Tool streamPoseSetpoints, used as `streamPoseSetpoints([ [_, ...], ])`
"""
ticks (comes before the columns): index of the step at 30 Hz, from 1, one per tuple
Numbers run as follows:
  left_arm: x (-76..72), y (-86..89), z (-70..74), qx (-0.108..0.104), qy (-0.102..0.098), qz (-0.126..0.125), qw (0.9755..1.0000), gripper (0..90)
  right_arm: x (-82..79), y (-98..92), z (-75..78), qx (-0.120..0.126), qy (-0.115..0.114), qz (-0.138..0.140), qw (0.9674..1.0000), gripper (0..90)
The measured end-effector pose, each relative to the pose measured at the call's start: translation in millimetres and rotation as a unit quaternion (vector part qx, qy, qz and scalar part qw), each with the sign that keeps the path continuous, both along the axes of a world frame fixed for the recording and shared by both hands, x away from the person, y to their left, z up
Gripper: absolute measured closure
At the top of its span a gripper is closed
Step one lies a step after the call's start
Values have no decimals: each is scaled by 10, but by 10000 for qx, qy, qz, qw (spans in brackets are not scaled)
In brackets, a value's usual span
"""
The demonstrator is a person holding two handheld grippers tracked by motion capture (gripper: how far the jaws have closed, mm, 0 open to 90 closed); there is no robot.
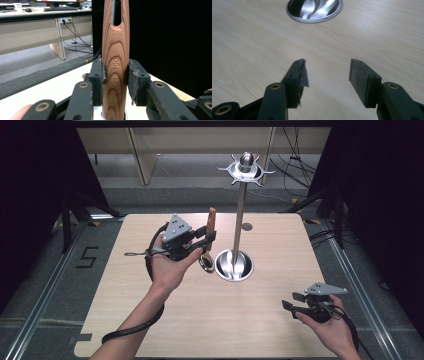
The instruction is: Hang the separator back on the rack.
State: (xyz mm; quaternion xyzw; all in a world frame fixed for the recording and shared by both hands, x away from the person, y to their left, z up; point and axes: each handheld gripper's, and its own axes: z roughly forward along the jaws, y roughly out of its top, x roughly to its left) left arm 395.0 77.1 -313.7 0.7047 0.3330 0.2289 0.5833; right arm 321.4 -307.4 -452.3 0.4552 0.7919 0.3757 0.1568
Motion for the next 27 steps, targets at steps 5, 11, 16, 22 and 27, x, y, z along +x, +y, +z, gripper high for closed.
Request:
streamPoseSetpoints([
  [5, 16, -4, -5, -47, 18, 22, 10000, 674, -3, 1, 1, 10, 21, -11, 10000, 474],
  [11, 39, -7, 28, -56, -53, 49, 10000, 673, 12, -16, 0, -93, -88, 40, 9999, 472],
  [16, 53, -21, 64, -51, -123, 44, 9999, 673, 12, -15, 1, -92, -101, 52, 9999, 472],
  [22, 73, -51, 105, -108, -152, 47, 9998, 673, 11, -17, 1, -87, -93, 47, 9999, 471],
  [27, 86, -55, 128, -130, -173, 48, 9998, 673, 11, -19, 1, -81, -92, 46, 9999, 471],
])
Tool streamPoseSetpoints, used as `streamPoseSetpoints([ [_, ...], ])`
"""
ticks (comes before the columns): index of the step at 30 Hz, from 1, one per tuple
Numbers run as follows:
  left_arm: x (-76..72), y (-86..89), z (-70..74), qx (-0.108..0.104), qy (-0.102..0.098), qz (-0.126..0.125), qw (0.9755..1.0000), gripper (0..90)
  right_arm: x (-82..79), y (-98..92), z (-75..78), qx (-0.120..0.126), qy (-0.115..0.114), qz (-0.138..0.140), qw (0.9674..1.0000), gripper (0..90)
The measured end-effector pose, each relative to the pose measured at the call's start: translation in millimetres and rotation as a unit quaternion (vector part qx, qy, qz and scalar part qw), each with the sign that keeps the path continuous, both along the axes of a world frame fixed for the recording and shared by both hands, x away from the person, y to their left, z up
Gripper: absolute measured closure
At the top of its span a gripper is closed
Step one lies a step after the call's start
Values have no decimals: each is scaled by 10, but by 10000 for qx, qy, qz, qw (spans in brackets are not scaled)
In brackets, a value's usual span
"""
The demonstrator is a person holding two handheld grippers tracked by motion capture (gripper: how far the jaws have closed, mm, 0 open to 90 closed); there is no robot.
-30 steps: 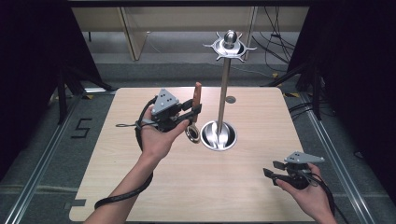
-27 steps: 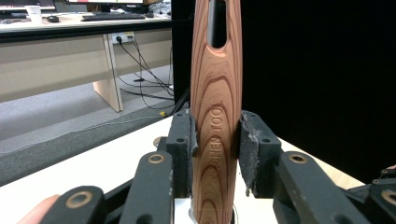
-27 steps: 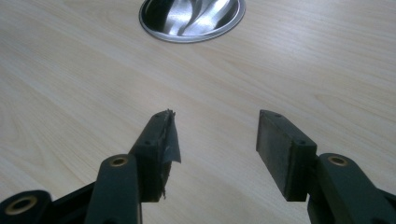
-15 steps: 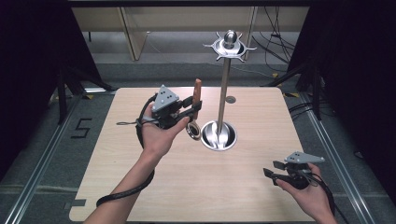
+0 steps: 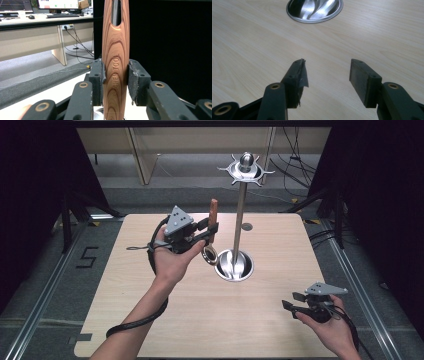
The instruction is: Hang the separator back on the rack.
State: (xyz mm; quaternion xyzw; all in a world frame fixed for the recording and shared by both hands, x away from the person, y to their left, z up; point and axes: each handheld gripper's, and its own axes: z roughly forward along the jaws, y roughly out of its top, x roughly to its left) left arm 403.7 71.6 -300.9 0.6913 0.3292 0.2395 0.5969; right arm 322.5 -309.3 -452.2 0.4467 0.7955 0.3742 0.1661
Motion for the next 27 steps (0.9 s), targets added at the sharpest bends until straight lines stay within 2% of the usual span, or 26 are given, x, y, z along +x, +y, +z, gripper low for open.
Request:
streamPoseSetpoints([
  [7, 7, -7, 35, -14, -21, 7, 10000, 673, 3, 1, 2, 4, -23, 4, 10000, 470],
  [8, 8, -9, 39, -15, -19, 8, 10000, 673, -10, 19, 1, 107, 84, -59, 9999, 470],
  [9, 11, -10, 44, -3, -28, 1, 10000, 673, -11, 20, 1, 108, 82, -57, 9999, 471],
  [13, 22, -26, 56, -6, -51, -16, 10000, 673, -9, 20, -3, 103, 82, -49, 9999, 470],
  [16, 25, -35, 56, -16, -50, -15, 10000, 673, 5, 3, -4, -1, -25, 11, 10000, 470],
  [27, 65, -53, 85, -42, -43, -25, 10000, 673, 2, -3, -1, 4, -23, -2, 10000, 467],
])
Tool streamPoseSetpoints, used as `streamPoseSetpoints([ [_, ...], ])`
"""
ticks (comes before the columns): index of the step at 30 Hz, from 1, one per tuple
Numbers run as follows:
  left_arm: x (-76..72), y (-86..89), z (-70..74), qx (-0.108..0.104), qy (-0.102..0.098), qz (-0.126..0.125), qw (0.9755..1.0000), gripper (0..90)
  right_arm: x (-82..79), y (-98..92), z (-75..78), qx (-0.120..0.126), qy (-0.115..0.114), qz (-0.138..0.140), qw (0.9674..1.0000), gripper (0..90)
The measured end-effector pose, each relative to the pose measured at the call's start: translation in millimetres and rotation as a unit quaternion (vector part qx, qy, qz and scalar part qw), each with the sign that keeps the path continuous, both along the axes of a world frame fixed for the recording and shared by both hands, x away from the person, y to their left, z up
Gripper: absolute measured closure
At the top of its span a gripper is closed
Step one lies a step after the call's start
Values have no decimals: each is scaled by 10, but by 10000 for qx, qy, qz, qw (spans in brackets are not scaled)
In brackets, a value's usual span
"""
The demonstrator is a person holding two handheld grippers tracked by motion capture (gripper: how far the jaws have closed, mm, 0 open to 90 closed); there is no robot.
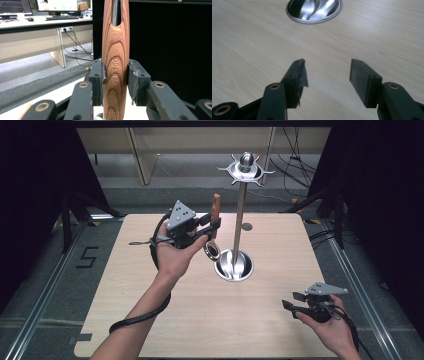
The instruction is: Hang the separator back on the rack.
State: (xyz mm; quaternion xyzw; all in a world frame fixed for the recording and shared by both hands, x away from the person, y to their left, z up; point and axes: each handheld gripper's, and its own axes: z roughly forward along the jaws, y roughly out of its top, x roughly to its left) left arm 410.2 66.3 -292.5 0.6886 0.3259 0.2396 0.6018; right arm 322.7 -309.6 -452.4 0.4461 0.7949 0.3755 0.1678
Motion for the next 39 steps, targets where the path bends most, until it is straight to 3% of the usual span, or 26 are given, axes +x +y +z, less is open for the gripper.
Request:
streamPoseSetpoints([
  [24, 9, -62, 101, -142, -70, -49, 9999, 673, -2, 2, 1, -6, -13, 23, 10000, 467],
  [26, 13, -69, 116, -143, -72, -61, 9999, 673, -23, 30, 3, 138, 177, -65, 9997, 466],
  [28, 14, -80, 129, -146, -69, -69, 9998, 673, 1, 14, -10, 56, -9, 58, 10000, 466],
  [39, 24, -122, 153, -137, -97, -84, 9998, 673, -1, 18, -12, 52, 2, 55, 10000, 465],
])
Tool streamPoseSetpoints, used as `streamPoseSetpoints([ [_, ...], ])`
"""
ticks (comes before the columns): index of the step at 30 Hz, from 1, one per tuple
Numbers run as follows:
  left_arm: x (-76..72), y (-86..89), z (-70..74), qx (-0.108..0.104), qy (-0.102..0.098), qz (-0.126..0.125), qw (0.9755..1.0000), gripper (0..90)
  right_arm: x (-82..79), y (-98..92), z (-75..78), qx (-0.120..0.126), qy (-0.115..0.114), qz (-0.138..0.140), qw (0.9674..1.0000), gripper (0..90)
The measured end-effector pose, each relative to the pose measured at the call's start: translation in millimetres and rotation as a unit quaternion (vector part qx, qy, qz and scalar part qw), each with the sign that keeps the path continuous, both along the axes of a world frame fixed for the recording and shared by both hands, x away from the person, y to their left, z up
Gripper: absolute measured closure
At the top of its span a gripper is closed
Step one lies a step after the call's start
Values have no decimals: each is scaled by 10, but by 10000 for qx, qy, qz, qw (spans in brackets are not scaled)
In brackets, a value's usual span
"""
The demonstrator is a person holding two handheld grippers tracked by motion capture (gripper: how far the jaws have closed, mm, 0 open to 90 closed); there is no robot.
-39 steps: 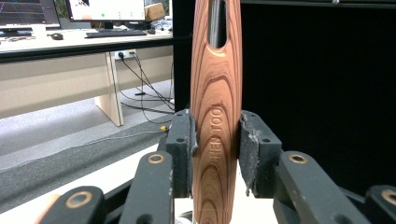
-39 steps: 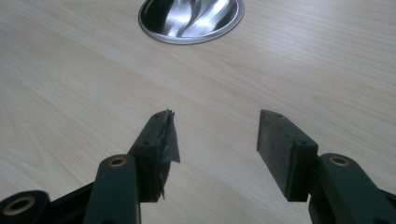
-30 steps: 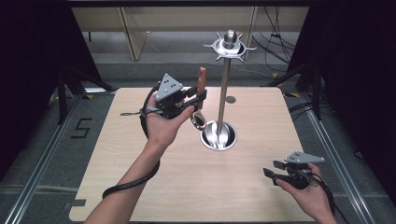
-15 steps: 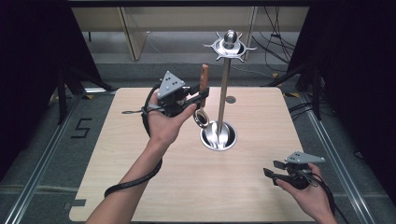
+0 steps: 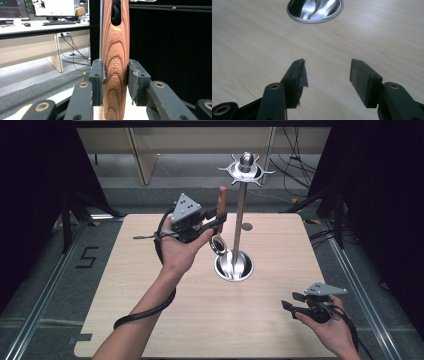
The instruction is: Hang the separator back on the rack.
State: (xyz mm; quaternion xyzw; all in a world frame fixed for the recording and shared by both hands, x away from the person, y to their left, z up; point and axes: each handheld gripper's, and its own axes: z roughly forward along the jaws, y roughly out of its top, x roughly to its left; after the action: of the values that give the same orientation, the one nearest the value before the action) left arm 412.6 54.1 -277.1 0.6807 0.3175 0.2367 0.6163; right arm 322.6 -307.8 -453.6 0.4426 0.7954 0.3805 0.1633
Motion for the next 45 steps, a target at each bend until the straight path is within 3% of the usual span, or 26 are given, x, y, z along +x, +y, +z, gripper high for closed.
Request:
streamPoseSetpoints([
  [28, 43, -67, 93, 59, -32, -31, 10000, 673, -9, -2, 9, 9, 61, -38, 10000, 464],
  [45, 67, -99, 144, 136, -19, 19, 9999, 673, -2, -6, 5, -46, -13, -15, 10000, 464],
])
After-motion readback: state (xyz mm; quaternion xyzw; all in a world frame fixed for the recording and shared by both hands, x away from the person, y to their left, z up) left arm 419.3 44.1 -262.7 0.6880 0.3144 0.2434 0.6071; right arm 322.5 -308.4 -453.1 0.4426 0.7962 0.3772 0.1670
